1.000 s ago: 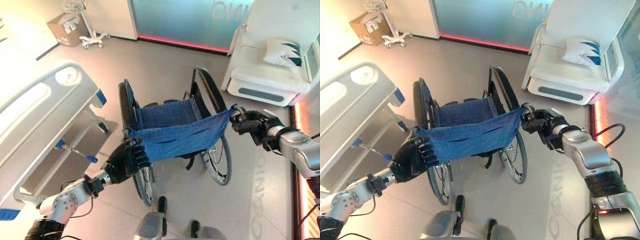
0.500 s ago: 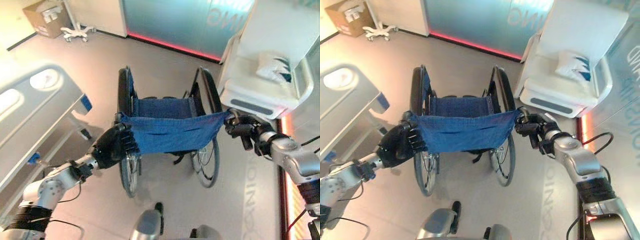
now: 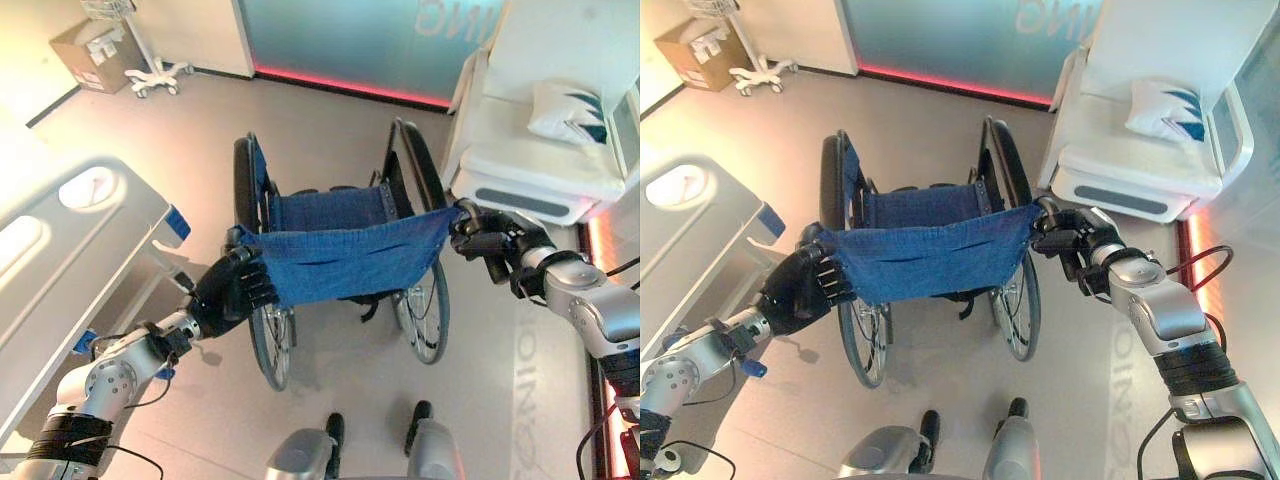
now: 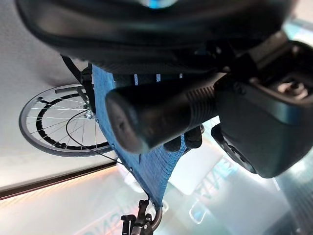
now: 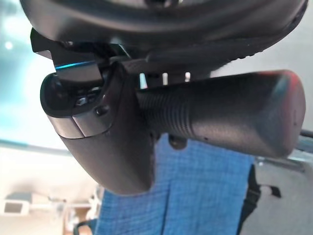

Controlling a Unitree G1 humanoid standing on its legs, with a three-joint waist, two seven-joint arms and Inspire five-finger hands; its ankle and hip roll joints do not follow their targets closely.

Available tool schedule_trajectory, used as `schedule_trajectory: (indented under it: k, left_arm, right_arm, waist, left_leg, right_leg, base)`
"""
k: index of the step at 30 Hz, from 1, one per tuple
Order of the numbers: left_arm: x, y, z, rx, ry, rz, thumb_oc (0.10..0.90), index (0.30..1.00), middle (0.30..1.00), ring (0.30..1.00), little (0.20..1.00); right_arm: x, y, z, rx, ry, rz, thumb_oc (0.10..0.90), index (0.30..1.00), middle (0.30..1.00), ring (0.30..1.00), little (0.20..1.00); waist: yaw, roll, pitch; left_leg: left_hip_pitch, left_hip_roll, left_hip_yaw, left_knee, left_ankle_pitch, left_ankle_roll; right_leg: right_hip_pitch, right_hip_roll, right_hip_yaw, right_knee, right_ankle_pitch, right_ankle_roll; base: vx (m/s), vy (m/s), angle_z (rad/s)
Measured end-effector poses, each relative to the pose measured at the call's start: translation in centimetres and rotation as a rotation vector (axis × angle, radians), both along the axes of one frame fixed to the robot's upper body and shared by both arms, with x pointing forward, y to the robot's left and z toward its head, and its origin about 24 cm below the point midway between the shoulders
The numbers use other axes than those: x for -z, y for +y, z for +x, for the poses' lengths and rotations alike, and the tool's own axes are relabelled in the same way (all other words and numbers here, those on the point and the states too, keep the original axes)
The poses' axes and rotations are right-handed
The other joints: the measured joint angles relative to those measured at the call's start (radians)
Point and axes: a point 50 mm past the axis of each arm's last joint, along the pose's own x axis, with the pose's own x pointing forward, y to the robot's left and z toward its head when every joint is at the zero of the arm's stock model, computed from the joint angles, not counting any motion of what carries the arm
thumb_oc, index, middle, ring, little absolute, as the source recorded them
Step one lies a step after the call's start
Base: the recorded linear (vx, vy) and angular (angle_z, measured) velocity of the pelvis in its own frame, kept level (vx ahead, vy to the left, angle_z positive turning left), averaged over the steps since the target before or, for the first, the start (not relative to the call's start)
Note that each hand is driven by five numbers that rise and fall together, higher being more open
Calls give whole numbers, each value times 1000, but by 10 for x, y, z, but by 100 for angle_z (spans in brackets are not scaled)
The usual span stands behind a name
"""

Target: Push the wheelchair next to the bed

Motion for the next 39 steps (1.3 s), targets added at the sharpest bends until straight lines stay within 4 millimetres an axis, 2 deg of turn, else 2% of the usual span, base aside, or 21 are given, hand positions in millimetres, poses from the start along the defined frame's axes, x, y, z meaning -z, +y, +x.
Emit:
schedule_trajectory:
  k: [2,3,4,6,8,9,13,15,17,19,21,23,24,25,27,28,31,34,35,36,39]
  left_arm:
    - [-1,2,-1,0,2,12,400,300,300,300,300]
    - [1,5,-5,-13,13,24,400,300,300,300,300]
    - [0,6,-5,-9,12,37,400,300,300,300,300]
    - [-1,2,-6,4,2,34,400,300,300,300,300]
    - [2,2,-7,3,15,43,400,300,300,300,300]
    - [5,2,-9,1,23,42,400,300,300,300,300]
    - [5,-3,-9,26,21,34,400,300,300,300,300]
    - [9,-10,-7,46,23,14,400,300,300,300,300]
    - [12,-15,-8,56,24,-6,400,300,300,300,300]
    - [15,-20,-14,86,29,-16,400,300,300,300,300]
    - [15,-25,-23,110,27,-19,400,300,300,300,300]
    - [15,-25,-26,115,29,-18,400,300,300,300,300]
    - [10,-21,-25,112,23,5,400,300,300,300,300]
    - [6,-16,-21,101,23,39,400,300,300,300,300]
    - [7,-11,-20,68,30,41,400,300,300,300,300]
    - [5,-6,-19,54,28,43,400,300,300,300,300]
    - [-3,3,-6,52,-2,21,400,300,300,300,300]
    - [-15,7,10,18,-35,28,400,300,300,300,300]
    - [-16,8,10,15,-38,27,400,300,300,300,300]
    - [-17,9,10,9,-46,26,400,300,300,300,300]
    - [-21,12,11,-7,-68,26,400,300,300,300,300]
  right_arm:
    - [2,1,-1,-5,10,15,400,300,300,300,300]
    - [9,5,0,-11,32,30,400,300,300,300,300]
    - [10,4,0,-14,39,23,400,300,300,300,300]
    - [4,2,1,-11,20,17,400,300,300,300,300]
    - [1,3,3,-14,10,15,400,300,300,300,300]
    - [0,3,3,-15,6,14,400,300,300,300,300]
    - [-4,0,6,0,0,10,400,300,300,300,300]
    - [-3,-7,7,24,11,3,400,300,300,300,300]
    - [0,-10,7,39,22,5,400,300,300,300,300]
    - [0,-16,3,49,28,-7,400,300,300,300,300]
    - [-5,-23,-5,39,22,-31,400,300,300,300,300]
    - [-8,-24,-6,27,15,-49,400,300,300,300,300]
    - [-12,-21,-3,21,0,-45,400,300,300,300,300]
    - [-7,-18,-3,18,9,-26,400,300,300,300,300]
    - [0,-15,-3,12,28,-12,400,300,300,300,300]
    - [2,-12,-3,0,31,0,400,300,300,300,300]
    - [3,-9,-3,-7,30,5,400,300,300,300,300]
    - [1,-3,0,0,5,21,400,300,300,300,300]
    - [2,-2,1,2,3,25,400,300,300,300,300]
    - [3,0,1,4,0,30,400,300,300,300,300]
    - [3,2,1,1,0,33,400,300,300,300,300]
  waist:
    - [-9,-19,-14]
    - [-8,-26,-27]
    - [-5,-37,-36]
    - [20,-23,-41]
    - [53,-16,-41]
    - [59,-6,-41]
    - [53,-8,-38]
    - [50,-15,-30]
    - [52,-9,-16]
    - [83,43,-2]
    - [102,77,-11]
    - [126,64,-13]
    - [145,65,-11]
    - [158,36,-2]
    - [175,20,-9]
    - [176,14,-15]
    - [161,-26,-28]
    - [152,-42,-28]
    - [150,-42,-28]
    - [145,-32,-23]
    - [110,-22,-19]
  left_leg:
    - [-3,35,42,28,-29,-41]
    - [-16,96,91,129,-71,-196]
    - [-60,110,73,294,-88,-191]
    - [-185,121,-17,582,2,-216]
    - [-203,117,-27,621,77,-218]
    - [-222,111,-41,623,70,-206]
    - [-164,28,13,235,-16,-99]
    - [-126,-12,48,-101,12,-110]
    - [-131,15,66,-195,47,-139]
    - [-166,124,70,-203,118,-216]
    - [-174,186,86,-175,139,-230]
    - [-166,161,135,-141,144,-228]
    - [-156,154,163,-133,155,-194]
    - [-125,117,168,-113,138,-124]
    - [-112,92,181,-47,137,-42]
    - [-114,80,183,-6,117,-6]
    - [-111,49,157,7,93,20]
    - [-72,28,145,-42,87,32]
    - [-60,24,144,-56,88,33]
    - [-23,20,139,-85,88,34]
    - [6,20,85,-106,81,34]
  right_leg:
    - [27,43,-27,-8,41,-46]
    - [38,69,-86,49,13,-149]
    - [43,83,-83,39,-7,-101]
    - [41,132,-73,51,-30,-139]
    - [64,145,-61,41,-31,-143]
    - [88,148,-60,14,-29,-146]
    - [147,159,-19,-79,-28,-150]
    - [219,170,54,-165,-7,-131]
    - [290,185,105,-223,-3,-126]
    - [377,219,150,-255,-31,-118]
    - [391,211,175,-228,-87,-92]
    - [385,162,159,-191,-113,-66]
    - [332,141,82,-39,-138,-31]
    - [309,129,36,146,-178,-8]
    - [313,109,-11,239,-190,-5]
    - [318,102,-5,266,-174,31]
    - [248,102,85,407,-114,151]
    - [166,152,69,442,-129,111]
    - [157,146,53,426,-142,87]
    - [147,137,17,367,-176,25]
    - [117,88,-51,171,-198,-16]
  base:
    - [403,-275,55]
    - [322,-190,49]
    - [371,-207,31]
    - [369,-140,12]
    - [452,-30,-6]
    - [349,21,-3]
    - [517,103,33]
    - [719,116,42]
    - [510,73,-3]
    - [464,81,-49]
    - [472,102,-60]
    - [426,94,-77]
    - [532,131,-84]
    - [521,134,-66]
    - [395,105,-36]
    - [433,81,-32]
    - [397,45,17]
    - [375,8,12]
    - [305,-79,-1]
    - [398,-143,18]
    - [366,-170,40]
